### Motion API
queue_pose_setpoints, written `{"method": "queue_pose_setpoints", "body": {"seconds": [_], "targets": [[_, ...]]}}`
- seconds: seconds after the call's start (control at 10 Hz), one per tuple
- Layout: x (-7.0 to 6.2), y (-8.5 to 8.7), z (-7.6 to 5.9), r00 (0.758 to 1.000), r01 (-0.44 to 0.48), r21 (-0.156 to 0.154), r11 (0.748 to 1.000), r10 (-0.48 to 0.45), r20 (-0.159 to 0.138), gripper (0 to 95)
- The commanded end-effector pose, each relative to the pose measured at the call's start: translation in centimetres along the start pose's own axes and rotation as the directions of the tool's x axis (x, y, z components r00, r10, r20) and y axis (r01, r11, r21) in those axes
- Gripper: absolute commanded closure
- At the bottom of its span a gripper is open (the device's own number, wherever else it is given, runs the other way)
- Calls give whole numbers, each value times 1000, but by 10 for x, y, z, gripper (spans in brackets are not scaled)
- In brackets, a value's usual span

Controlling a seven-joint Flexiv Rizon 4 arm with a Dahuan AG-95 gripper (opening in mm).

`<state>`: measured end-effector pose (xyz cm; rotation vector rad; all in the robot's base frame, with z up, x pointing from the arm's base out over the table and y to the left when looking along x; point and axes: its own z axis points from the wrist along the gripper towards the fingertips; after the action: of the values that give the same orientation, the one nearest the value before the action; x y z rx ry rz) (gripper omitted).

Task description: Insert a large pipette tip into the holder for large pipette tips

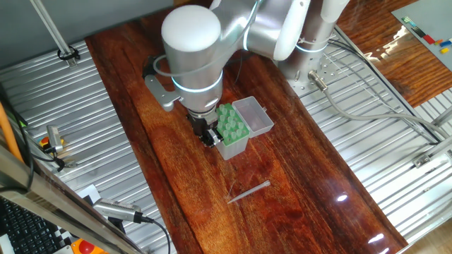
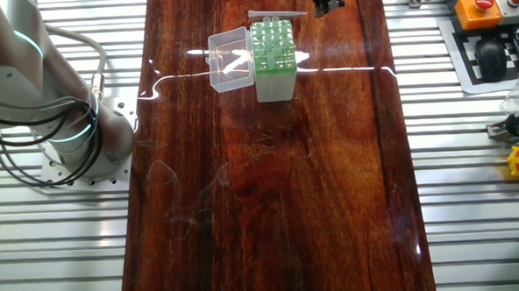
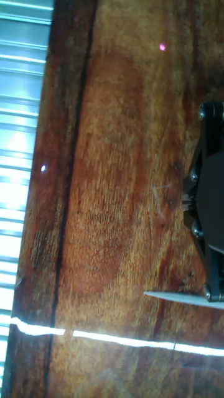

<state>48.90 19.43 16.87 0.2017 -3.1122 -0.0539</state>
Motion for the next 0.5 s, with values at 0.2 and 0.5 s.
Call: {"method": "queue_pose_setpoints", "body": {"seconds": [0.2, 0.5], "targets": [[1, 4, 0, 995, 101, -7, 995, -101, -3, 950], [11, 32, -1, 998, 58, -8, 998, -59, -13, 760]]}}
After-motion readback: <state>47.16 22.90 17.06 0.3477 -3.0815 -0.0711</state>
